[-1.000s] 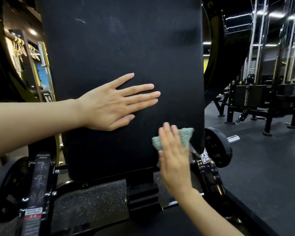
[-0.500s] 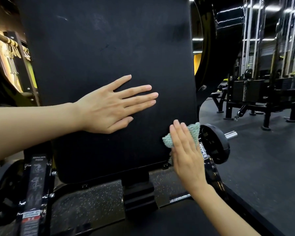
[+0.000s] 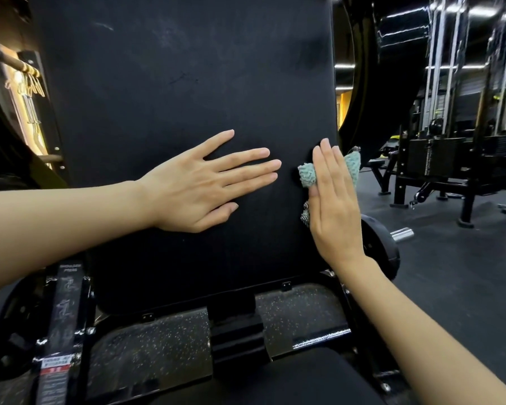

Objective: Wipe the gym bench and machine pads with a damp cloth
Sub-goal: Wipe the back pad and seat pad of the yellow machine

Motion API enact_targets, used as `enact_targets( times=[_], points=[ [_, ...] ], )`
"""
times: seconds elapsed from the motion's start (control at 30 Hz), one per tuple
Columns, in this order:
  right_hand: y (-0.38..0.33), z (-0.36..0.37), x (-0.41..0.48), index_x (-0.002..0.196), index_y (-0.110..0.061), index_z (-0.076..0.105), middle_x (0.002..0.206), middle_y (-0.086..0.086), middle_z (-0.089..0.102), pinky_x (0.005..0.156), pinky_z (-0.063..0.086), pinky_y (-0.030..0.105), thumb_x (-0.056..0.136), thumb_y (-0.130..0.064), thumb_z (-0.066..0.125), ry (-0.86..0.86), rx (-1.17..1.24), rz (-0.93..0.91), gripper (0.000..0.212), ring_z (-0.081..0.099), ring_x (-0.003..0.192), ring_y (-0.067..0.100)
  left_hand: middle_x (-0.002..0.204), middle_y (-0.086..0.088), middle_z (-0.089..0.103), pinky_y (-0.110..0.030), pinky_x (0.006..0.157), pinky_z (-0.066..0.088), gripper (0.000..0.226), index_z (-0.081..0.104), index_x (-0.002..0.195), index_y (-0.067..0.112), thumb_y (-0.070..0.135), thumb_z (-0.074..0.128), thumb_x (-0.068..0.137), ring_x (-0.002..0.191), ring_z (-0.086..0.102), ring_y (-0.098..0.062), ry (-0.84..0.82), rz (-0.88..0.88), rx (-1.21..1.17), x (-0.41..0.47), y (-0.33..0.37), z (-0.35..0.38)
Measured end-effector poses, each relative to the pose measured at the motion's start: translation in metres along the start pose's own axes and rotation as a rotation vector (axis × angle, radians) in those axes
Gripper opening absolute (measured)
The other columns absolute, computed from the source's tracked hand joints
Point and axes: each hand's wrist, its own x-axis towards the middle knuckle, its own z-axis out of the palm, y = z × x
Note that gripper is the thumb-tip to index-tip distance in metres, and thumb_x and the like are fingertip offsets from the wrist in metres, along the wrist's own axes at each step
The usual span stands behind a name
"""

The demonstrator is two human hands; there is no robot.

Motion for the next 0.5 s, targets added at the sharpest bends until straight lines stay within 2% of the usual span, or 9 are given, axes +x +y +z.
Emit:
enact_targets(
  times=[0.33, 0.5],
  points=[
    [-0.005, -0.002, -0.066, 0.151, -0.001, 0.029, 0.160, 0.010, 0.024, 0.123, 0.014, 0.035, 0.102, -0.014, 0.033, -0.064, -0.024, 0.048, 0.051, 0.017, 0.151, 0.025, 0.166, -0.001, 0.012, -0.055, 0.122, 0.011, 0.063, 0.015, 0.159, 0.014, 0.035, 0.022, 0.099, 0.153, 0.010, -0.021, 0.014, -0.014, 0.006, 0.003, 0.004, 0.002],
    [-0.009, -0.002, -0.041, 0.150, 0.001, 0.031, 0.159, 0.013, 0.026, 0.123, 0.014, 0.034, 0.103, -0.009, 0.034, -0.042, 0.002, 0.036, 0.049, 0.019, 0.150, 0.028, 0.166, -0.001, 0.012, -0.054, 0.122, 0.010, 0.064, 0.015, 0.159, 0.014, 0.036, 0.022, 0.099, 0.153, 0.010, -0.020, 0.024, -0.024, 0.001, 0.005, 0.005, 0.002]
  ],
)
